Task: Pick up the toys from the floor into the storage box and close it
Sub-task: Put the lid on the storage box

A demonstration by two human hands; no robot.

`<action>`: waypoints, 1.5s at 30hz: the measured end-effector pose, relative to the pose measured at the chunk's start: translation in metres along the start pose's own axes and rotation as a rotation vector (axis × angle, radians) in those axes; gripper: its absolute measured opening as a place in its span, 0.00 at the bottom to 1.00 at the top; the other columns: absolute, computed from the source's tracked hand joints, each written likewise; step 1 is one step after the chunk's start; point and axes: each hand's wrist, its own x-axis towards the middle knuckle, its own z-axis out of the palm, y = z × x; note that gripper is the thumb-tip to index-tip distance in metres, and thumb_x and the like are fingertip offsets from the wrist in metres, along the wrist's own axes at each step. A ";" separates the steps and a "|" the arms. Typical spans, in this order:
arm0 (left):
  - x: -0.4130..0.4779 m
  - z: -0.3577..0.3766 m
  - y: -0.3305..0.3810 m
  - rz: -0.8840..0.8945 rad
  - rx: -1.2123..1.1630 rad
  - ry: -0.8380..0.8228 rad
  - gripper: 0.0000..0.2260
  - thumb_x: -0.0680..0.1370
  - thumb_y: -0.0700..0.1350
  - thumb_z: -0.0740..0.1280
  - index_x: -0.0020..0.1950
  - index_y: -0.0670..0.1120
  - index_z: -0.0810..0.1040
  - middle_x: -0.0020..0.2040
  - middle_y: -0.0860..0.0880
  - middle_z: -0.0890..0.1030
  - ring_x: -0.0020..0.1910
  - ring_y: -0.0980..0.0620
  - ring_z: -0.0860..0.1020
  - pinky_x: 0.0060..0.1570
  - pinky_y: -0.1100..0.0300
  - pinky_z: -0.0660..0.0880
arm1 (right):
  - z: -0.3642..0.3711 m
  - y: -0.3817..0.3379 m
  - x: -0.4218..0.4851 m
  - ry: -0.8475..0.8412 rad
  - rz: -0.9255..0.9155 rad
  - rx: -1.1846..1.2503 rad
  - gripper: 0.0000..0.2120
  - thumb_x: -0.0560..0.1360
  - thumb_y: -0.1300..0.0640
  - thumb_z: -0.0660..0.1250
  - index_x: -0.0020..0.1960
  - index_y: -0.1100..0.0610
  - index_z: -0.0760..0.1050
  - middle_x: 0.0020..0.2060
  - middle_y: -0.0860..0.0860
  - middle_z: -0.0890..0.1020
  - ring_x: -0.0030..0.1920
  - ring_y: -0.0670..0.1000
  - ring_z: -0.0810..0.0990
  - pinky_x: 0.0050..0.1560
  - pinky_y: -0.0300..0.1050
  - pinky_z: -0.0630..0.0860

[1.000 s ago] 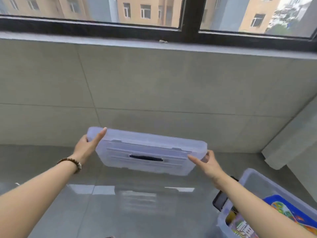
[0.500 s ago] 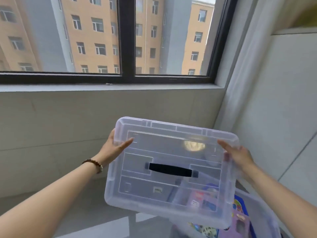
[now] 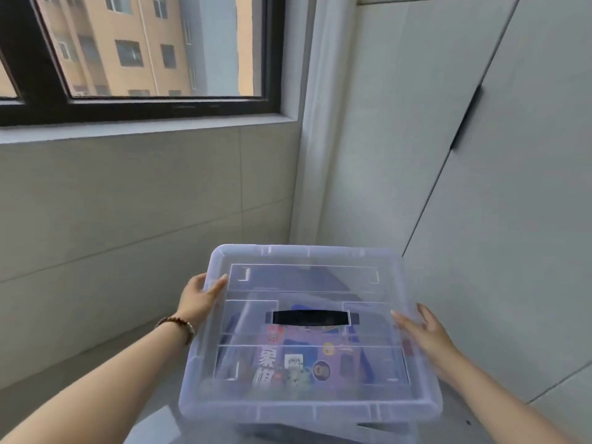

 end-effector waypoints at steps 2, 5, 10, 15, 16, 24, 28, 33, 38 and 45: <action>0.018 0.017 -0.010 -0.063 0.051 -0.030 0.29 0.72 0.60 0.69 0.58 0.36 0.76 0.49 0.42 0.81 0.43 0.48 0.79 0.42 0.57 0.75 | -0.001 0.028 0.002 0.094 0.007 -0.007 0.23 0.69 0.48 0.73 0.60 0.52 0.72 0.51 0.53 0.81 0.49 0.57 0.81 0.44 0.52 0.81; 0.027 0.039 -0.030 -0.085 0.199 -0.140 0.26 0.73 0.56 0.69 0.63 0.39 0.73 0.56 0.47 0.78 0.56 0.47 0.77 0.53 0.56 0.72 | -0.002 0.056 0.012 0.181 0.055 0.014 0.15 0.72 0.54 0.71 0.57 0.55 0.73 0.47 0.55 0.81 0.43 0.57 0.82 0.31 0.42 0.78; 0.016 0.062 -0.087 -0.009 0.329 -0.242 0.23 0.76 0.43 0.66 0.71 0.44 0.66 0.66 0.45 0.74 0.61 0.47 0.74 0.62 0.53 0.70 | 0.002 0.088 0.031 0.232 0.101 -0.021 0.08 0.74 0.57 0.69 0.52 0.59 0.77 0.44 0.55 0.80 0.42 0.53 0.76 0.37 0.41 0.71; 0.021 0.074 -0.101 -0.009 0.338 -0.226 0.25 0.79 0.47 0.61 0.75 0.47 0.59 0.72 0.47 0.68 0.69 0.46 0.68 0.68 0.49 0.65 | 0.010 0.132 0.046 0.309 0.171 -0.092 0.17 0.66 0.43 0.72 0.34 0.53 0.71 0.39 0.54 0.71 0.38 0.51 0.68 0.35 0.42 0.62; 0.025 0.076 -0.101 -0.002 0.344 -0.226 0.25 0.80 0.47 0.61 0.76 0.47 0.59 0.72 0.47 0.68 0.69 0.46 0.68 0.68 0.49 0.65 | 0.013 0.133 0.045 0.300 0.168 -0.085 0.19 0.69 0.46 0.72 0.30 0.53 0.65 0.36 0.54 0.68 0.36 0.50 0.65 0.33 0.42 0.59; 0.035 0.080 -0.116 -0.020 0.391 -0.200 0.25 0.80 0.50 0.60 0.76 0.48 0.58 0.71 0.46 0.69 0.67 0.44 0.70 0.65 0.50 0.67 | 0.025 0.137 0.036 0.227 0.092 -0.185 0.12 0.77 0.51 0.63 0.36 0.53 0.74 0.25 0.46 0.73 0.28 0.47 0.70 0.29 0.40 0.63; 0.038 0.081 -0.114 -0.078 0.330 -0.204 0.24 0.79 0.50 0.62 0.74 0.50 0.61 0.70 0.47 0.70 0.66 0.45 0.70 0.64 0.51 0.67 | 0.022 0.134 0.043 0.207 0.084 -0.250 0.14 0.76 0.43 0.62 0.36 0.50 0.74 0.31 0.48 0.75 0.33 0.48 0.72 0.34 0.41 0.67; 0.033 0.084 -0.114 -0.103 0.293 -0.160 0.23 0.79 0.48 0.63 0.73 0.47 0.64 0.69 0.46 0.71 0.66 0.44 0.70 0.61 0.55 0.65 | 0.020 0.139 0.049 0.250 0.340 -0.143 0.41 0.70 0.43 0.70 0.75 0.56 0.56 0.74 0.55 0.59 0.72 0.59 0.61 0.67 0.58 0.64; 0.026 0.078 -0.119 -0.136 0.322 -0.109 0.23 0.79 0.52 0.62 0.73 0.50 0.64 0.68 0.45 0.72 0.67 0.41 0.68 0.67 0.47 0.65 | 0.023 0.142 0.047 0.309 0.321 -0.214 0.29 0.66 0.37 0.70 0.54 0.59 0.74 0.49 0.55 0.79 0.44 0.55 0.78 0.43 0.49 0.76; 0.021 0.080 -0.119 -0.249 0.421 0.000 0.34 0.75 0.60 0.64 0.76 0.49 0.57 0.73 0.44 0.65 0.73 0.39 0.55 0.71 0.42 0.54 | 0.023 0.139 0.046 0.208 0.164 -0.395 0.27 0.73 0.37 0.61 0.65 0.54 0.69 0.58 0.51 0.78 0.55 0.55 0.78 0.50 0.50 0.77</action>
